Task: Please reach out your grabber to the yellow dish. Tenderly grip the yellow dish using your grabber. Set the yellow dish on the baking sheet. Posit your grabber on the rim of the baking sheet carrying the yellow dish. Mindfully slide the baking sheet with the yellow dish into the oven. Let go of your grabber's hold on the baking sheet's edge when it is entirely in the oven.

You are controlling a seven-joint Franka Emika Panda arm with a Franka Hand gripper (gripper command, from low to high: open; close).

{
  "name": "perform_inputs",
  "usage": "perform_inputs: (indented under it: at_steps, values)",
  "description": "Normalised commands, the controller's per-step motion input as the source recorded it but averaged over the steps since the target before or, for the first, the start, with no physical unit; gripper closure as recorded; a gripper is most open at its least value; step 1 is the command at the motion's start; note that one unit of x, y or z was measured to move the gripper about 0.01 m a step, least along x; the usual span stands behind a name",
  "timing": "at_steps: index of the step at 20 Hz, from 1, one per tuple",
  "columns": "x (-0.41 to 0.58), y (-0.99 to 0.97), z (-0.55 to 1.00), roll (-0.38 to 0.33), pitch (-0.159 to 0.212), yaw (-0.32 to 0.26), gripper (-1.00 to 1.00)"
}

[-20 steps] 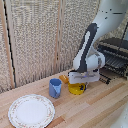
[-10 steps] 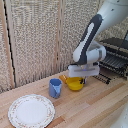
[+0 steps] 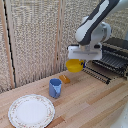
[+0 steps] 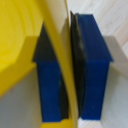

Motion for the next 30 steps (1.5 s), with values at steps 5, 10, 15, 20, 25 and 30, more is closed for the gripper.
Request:
perform_inputs:
  at_steps: [5,10,15,20,25,30]
  values:
    - [0.159,0.0,0.61,-0.082,0.002,-0.346,1.0]
    - [0.179,-0.13,0.57,-0.027,0.009,-0.323,1.0]
    - [0.039,-0.56,0.44,0.0,0.059,-0.226,1.0]
    - [0.0,-0.75,0.22,0.0,0.042,-0.164,1.0]
    - [0.0,-0.79,0.11,0.001,0.017,-0.148,1.0]
    - [0.061,-0.85,0.01,0.016,0.0,-0.109,1.0]
